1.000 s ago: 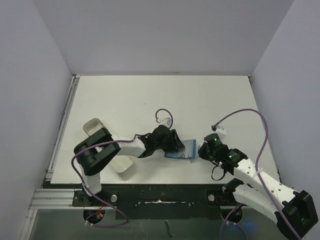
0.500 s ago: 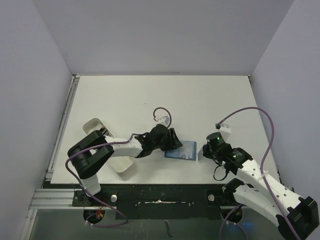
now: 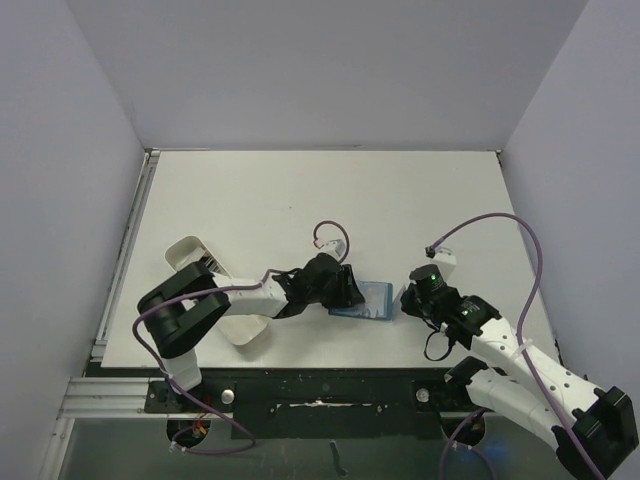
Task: Put the credit cards into the card holder
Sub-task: Insert the credit card into the card holder.
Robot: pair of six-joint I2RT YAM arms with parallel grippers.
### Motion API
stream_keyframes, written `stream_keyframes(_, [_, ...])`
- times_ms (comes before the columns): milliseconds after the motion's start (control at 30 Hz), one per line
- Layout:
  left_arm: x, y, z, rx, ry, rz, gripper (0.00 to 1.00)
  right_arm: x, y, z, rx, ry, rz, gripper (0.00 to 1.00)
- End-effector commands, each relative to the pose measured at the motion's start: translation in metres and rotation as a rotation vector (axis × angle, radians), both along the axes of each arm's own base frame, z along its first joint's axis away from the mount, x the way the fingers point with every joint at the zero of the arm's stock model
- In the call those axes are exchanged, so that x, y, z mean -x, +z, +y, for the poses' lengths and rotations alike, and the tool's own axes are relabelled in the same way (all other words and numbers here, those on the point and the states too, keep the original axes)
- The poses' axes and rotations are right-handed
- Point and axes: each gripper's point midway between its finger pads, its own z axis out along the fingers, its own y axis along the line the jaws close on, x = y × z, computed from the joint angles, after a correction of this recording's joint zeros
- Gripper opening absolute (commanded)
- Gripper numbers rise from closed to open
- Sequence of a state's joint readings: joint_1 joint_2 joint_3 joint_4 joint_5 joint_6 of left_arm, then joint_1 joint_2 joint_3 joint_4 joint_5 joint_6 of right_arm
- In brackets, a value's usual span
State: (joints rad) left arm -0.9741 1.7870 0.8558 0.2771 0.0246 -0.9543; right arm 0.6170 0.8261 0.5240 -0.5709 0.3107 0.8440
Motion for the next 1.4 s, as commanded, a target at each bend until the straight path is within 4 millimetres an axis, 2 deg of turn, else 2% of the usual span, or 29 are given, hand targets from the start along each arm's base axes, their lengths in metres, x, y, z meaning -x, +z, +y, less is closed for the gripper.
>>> stream_keyframes(0, [0.007,0.028,0.002,-0.013,-0.045,-0.056,0.40,-0.005,0.008,0.008,-0.042,0.006,-0.044,0.00])
stream_keyframes(167, [0.032,0.027,-0.001,-0.020,-0.104,-0.043,0.26,-0.003,0.005,0.009,-0.047,0.010,-0.037,0.00])
stream_keyframes(333, [0.047,0.016,-0.006,-0.044,-0.131,-0.031,0.01,-0.003,0.006,0.011,-0.045,0.013,-0.037,0.00])
stream_keyframes(367, [0.048,0.013,-0.006,-0.046,-0.133,-0.026,0.00,-0.003,0.006,0.011,-0.045,0.013,-0.038,0.00])
stream_keyframes(733, [0.042,-0.010,-0.014,-0.073,-0.126,-0.008,0.00,-0.001,0.005,0.012,-0.052,0.013,-0.040,0.00])
stream_keyframes(1033, [0.032,-0.006,-0.024,-0.063,-0.112,-0.030,0.00,-0.001,0.000,0.014,-0.055,0.019,-0.035,0.00])
stream_keyframes(1367, [0.019,0.001,-0.023,-0.063,-0.071,-0.064,0.00,0.001,-0.003,0.015,-0.050,0.029,-0.030,0.00])
